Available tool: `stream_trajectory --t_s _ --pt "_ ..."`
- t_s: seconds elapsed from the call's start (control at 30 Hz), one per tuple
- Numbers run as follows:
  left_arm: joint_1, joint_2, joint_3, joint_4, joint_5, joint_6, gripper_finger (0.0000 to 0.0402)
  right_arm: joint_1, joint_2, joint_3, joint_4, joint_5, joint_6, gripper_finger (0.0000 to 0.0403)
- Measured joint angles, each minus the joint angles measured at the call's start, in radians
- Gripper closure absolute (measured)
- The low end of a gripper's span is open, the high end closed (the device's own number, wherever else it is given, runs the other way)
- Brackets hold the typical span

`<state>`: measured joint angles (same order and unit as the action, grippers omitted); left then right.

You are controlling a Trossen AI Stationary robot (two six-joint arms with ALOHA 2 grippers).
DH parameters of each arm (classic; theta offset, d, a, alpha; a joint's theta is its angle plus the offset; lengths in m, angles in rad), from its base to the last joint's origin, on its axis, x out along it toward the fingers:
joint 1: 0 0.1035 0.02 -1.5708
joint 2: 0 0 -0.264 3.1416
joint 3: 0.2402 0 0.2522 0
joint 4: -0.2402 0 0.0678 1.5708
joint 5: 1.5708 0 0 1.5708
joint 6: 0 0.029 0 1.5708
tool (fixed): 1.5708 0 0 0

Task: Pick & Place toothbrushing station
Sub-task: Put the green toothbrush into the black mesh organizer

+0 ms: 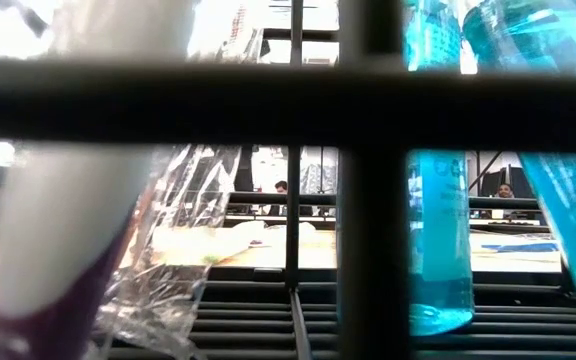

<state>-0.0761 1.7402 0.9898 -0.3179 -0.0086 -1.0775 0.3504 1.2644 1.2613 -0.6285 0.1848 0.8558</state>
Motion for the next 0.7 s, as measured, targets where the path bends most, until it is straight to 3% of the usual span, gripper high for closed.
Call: stream_trajectory --t_s 0.33,0.7 --pt "0.000 0.097 0.070 0.004 0.014 0.030 0.0210 0.000 0.000 0.001 -0.019 0.000 0.001 0.0121" --pt "0.031 0.095 0.082 -0.004 -0.003 0.048 0.0211 0.001 0.000 0.001 -0.030 0.000 0.017 0.0121"
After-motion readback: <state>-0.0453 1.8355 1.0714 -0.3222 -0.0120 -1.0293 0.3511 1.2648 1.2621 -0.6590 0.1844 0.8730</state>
